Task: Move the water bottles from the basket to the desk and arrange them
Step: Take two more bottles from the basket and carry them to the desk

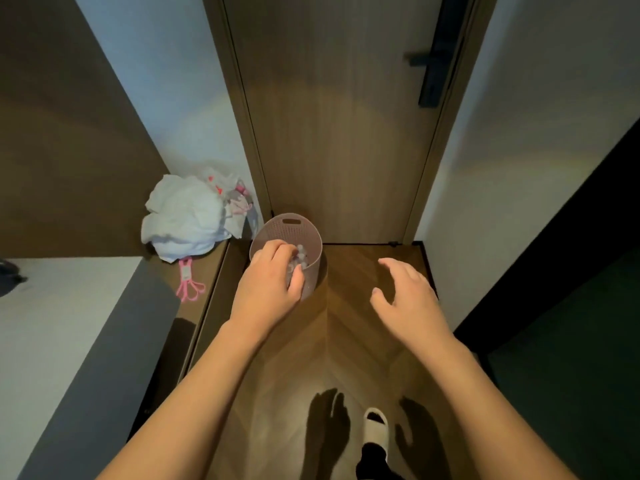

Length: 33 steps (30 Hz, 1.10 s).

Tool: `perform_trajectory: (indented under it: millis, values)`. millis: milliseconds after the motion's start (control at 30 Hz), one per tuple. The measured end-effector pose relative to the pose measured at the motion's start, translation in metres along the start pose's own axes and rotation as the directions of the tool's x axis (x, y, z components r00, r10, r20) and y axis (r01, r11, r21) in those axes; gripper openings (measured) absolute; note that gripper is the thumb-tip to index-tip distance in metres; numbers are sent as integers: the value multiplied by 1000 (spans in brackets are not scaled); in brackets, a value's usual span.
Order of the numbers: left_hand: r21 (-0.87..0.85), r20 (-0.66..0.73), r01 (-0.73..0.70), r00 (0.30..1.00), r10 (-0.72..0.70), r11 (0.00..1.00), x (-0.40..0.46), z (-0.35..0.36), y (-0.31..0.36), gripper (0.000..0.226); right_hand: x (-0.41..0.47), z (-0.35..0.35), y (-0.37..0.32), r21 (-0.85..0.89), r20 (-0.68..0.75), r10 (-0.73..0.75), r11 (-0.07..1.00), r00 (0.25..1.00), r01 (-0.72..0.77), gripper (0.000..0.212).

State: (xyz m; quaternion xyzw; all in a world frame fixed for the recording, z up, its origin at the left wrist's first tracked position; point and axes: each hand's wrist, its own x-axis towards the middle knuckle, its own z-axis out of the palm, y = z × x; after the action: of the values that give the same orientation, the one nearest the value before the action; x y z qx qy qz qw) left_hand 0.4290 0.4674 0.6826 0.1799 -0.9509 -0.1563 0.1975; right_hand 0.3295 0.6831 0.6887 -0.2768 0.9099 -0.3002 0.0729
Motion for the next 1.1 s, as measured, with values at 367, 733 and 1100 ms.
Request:
perform_trajectory:
  millis: [367,733,1100]
  values:
    - [28,16,98,995,-99,995,221,61,-22,34,254,-26,19,-6,56,-48,999,997,49,52]
    - [-10,9,227,974,-227,974,435,127,-129,32,502,11,8,-80,146,-95,991,985,108,52]
    - [-57,102,610,791,-603,790,493,157,-214,39,688,99,-33,-19,486,-291,939,824,343,55]
